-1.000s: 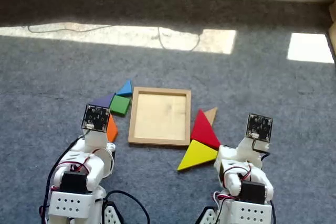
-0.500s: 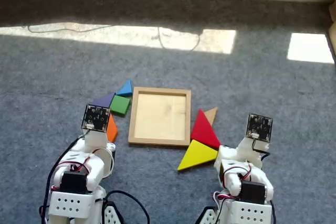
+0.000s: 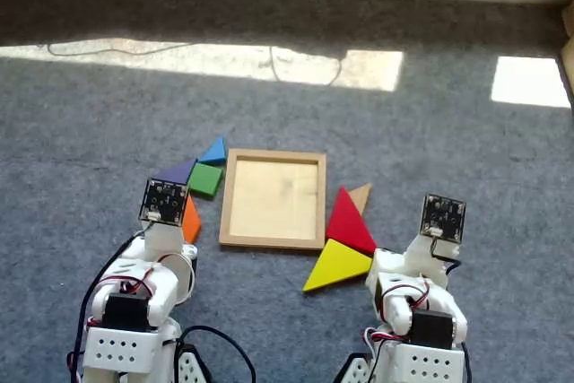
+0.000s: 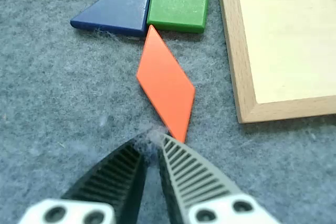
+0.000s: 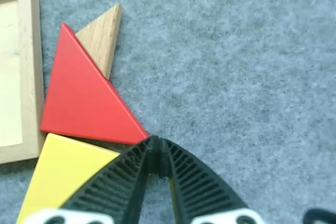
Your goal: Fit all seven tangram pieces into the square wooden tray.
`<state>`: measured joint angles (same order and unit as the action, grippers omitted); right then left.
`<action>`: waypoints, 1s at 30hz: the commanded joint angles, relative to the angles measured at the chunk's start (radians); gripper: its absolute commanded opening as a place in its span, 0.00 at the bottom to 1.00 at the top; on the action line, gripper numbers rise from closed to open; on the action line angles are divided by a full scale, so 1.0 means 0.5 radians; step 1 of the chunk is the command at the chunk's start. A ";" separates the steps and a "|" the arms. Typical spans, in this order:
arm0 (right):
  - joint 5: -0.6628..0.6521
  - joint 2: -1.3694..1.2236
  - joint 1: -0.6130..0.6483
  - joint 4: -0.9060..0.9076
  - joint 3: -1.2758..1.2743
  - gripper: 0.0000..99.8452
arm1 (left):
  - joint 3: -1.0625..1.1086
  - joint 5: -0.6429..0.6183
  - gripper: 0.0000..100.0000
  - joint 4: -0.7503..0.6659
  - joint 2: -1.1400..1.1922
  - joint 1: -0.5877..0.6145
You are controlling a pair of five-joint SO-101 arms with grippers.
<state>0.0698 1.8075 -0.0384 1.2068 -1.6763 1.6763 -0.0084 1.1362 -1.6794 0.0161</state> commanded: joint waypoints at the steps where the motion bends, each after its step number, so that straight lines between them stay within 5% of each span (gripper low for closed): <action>1: 0.015 0.020 -0.017 0.017 -0.186 0.01 | 0.057 0.012 0.01 0.009 -0.026 0.023; 13: 0.015 0.020 0.091 0.020 -0.186 0.01 | 0.057 0.012 0.01 0.009 -0.026 0.023; 19: 0.012 0.029 -0.097 -0.017 -0.130 0.01 | 0.057 0.012 0.01 0.009 -0.026 0.023; 30: 0.025 -0.118 -0.155 0.189 0.980 0.00 | 0.057 0.012 0.01 0.009 -0.026 0.023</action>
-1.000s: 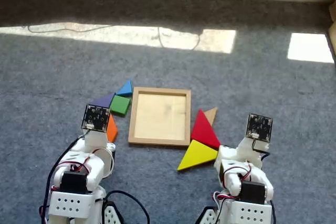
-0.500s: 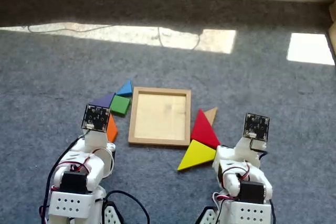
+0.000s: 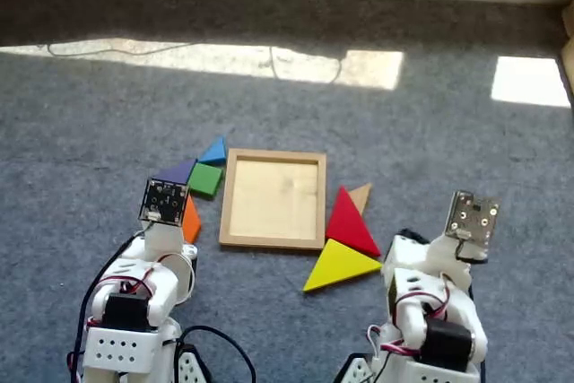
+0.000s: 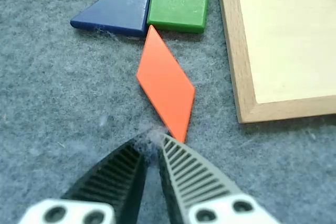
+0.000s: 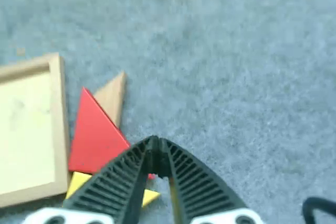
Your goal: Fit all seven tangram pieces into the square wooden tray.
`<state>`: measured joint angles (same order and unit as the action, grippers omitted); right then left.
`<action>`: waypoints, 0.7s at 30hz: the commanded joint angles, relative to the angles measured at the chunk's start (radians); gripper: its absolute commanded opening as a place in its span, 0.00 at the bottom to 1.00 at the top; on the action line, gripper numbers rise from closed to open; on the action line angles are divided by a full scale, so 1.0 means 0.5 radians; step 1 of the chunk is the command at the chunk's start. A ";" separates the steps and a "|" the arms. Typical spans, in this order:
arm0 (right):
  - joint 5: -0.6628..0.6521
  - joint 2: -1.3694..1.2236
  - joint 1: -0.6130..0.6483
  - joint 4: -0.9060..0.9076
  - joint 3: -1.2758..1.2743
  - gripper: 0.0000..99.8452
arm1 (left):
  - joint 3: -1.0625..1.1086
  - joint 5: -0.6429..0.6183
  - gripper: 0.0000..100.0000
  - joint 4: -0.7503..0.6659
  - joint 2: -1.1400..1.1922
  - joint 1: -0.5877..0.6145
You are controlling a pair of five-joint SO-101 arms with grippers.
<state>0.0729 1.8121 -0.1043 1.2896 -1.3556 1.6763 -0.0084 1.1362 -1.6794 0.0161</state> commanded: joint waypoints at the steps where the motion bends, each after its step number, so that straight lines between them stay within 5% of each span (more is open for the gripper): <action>1: 0.018 -0.216 -0.023 0.023 0.413 0.00 | 0.057 0.012 0.01 0.009 -0.026 0.023; 7: 0.006 -1.008 0.038 0.005 0.861 0.00 | 0.057 0.012 0.01 0.009 -0.026 0.023; 21: 0.006 -2.223 0.870 -0.029 1.312 0.00 | 0.057 0.012 0.01 0.009 -0.026 0.023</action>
<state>0.0729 0.7718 0.2562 1.2973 -0.7756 1.6763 -0.0084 1.1362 -1.6794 0.0161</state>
